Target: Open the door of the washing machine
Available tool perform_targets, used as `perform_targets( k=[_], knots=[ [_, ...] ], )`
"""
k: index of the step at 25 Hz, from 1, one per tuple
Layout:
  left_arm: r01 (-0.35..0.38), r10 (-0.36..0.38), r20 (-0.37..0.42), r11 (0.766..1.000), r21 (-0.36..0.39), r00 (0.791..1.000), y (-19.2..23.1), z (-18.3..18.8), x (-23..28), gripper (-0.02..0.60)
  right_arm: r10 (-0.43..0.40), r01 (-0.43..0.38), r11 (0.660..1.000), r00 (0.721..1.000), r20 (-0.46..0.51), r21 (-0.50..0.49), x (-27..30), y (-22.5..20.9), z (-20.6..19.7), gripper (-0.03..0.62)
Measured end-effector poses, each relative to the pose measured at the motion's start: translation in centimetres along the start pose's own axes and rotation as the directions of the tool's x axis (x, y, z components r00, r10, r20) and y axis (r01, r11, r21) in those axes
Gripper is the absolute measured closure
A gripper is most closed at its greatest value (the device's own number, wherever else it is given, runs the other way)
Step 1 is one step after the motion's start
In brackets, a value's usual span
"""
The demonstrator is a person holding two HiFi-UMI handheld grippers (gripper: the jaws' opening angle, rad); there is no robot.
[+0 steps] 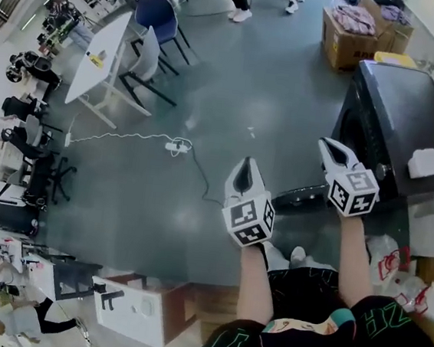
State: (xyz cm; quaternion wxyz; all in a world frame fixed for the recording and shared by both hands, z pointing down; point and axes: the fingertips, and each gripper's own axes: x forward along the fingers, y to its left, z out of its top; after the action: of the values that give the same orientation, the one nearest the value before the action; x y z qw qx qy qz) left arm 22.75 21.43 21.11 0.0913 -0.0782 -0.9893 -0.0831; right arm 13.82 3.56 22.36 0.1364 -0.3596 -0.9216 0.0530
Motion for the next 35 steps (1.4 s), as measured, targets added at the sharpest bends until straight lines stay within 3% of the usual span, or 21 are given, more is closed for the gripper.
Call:
perform_targets(
  k=[5,10,17,22,35],
  knots=[
    [-0.014,0.004,0.121,0.997,0.082,0.993,-1.9,4.7,-0.3,0.571,-0.068,0.075,0.993,0.994,0.086,-0.090,-2.3,-1.8,4.0,0.591],
    [0.027,-0.044,0.172,0.995,0.101,0.984,-3.9,6.4,-0.2,0.571,-0.083,0.102,0.986,0.986,0.143,-0.133,-3.6,-2.4,5.7,0.591],
    [0.052,-0.084,0.172,0.982,0.180,0.981,-5.7,7.7,-0.2,0.571,-0.091,0.126,0.979,0.973,0.211,-0.158,-5.0,-2.2,8.1,0.591],
    [0.029,-0.066,0.154,0.972,0.235,0.986,-5.1,6.8,0.2,0.571,-0.107,0.148,0.973,0.969,0.223,-0.175,-5.1,-2.5,8.2,0.591],
    [0.010,-0.045,0.141,0.971,0.238,0.989,-5.2,5.3,-0.1,0.571,-0.116,0.163,0.964,0.968,0.221,-0.212,-5.7,-3.0,7.7,0.591]
  ],
)
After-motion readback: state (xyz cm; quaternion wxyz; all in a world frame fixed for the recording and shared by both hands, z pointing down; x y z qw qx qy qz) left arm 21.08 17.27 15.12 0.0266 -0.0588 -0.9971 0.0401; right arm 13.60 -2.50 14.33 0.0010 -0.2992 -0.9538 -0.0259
